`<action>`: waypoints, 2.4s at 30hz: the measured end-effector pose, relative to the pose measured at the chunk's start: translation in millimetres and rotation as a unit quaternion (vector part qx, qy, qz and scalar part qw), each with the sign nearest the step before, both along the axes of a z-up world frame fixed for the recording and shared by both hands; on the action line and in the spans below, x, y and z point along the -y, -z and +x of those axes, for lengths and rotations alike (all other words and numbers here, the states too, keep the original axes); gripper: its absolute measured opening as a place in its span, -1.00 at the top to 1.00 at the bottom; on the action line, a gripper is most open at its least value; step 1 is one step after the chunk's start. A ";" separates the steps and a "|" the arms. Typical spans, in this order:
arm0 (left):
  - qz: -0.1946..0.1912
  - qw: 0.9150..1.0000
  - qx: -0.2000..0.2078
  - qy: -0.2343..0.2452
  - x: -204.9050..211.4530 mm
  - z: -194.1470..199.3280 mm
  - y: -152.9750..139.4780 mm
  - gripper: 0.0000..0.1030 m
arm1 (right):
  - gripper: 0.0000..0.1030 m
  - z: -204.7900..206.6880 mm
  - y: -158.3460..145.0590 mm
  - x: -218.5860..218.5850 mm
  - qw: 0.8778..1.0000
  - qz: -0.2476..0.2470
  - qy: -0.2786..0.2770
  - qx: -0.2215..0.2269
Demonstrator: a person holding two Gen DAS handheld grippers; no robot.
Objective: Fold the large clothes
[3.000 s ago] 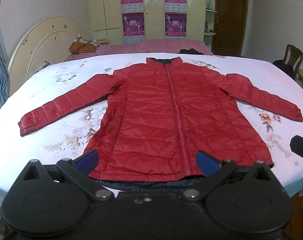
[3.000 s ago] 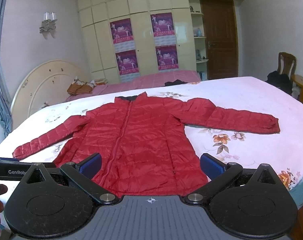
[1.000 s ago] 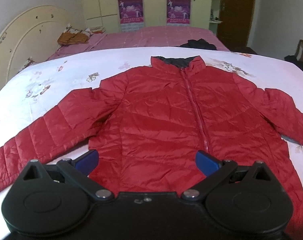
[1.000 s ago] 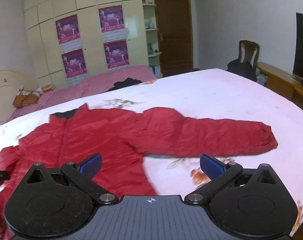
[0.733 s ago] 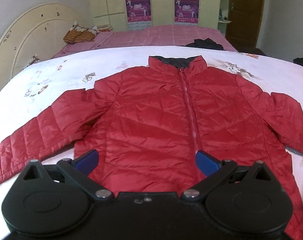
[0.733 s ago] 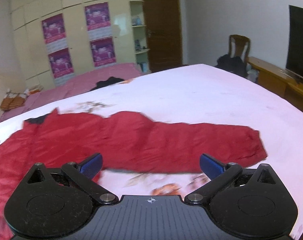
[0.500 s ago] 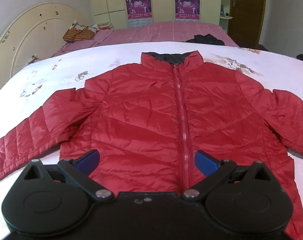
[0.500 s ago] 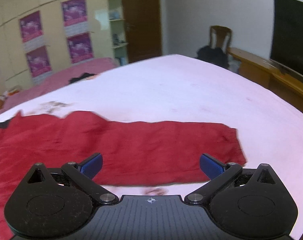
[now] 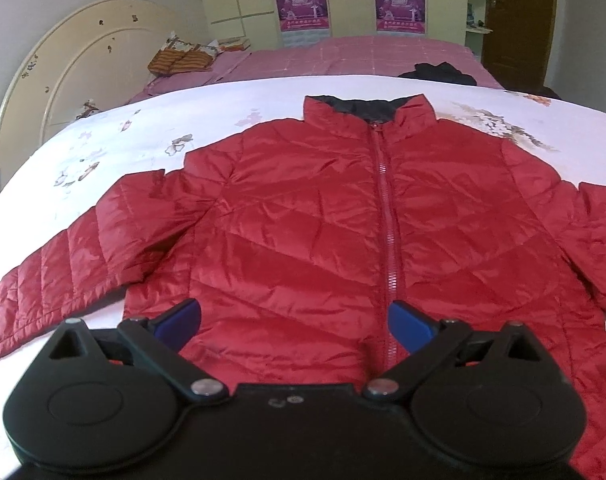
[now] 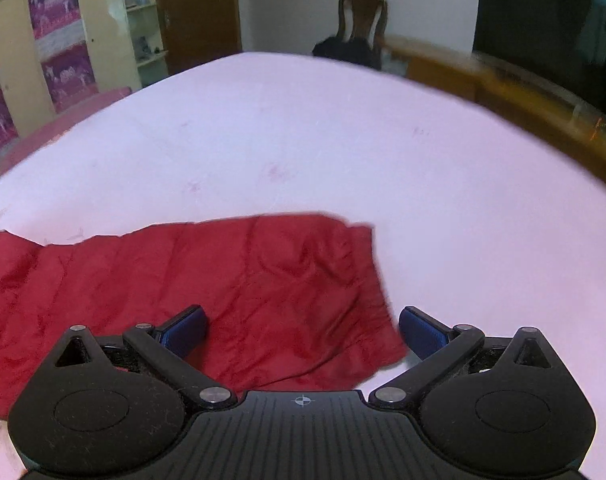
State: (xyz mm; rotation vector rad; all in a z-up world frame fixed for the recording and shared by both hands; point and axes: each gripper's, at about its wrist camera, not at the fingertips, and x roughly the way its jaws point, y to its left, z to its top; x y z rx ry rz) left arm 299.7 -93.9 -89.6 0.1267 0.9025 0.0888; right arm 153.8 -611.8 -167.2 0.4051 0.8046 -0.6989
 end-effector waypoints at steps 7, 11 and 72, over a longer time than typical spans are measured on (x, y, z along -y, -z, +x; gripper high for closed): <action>-0.013 1.000 0.001 -0.003 -7.4 -1.0 -0.8 -0.92 | 0.65 -5.1 -9.5 -8.5 0.999 0.017 -0.028 0.040; -0.023 1.000 0.003 -0.001 -13.6 -2.6 -2.5 -0.91 | 0.65 3.4 -29.6 -24.4 0.996 0.001 -0.056 0.070; -0.172 0.985 0.016 0.019 -128.3 91.1 51.9 0.69 | -0.55 177.6 -23.0 -250.9 0.961 0.024 -0.265 0.069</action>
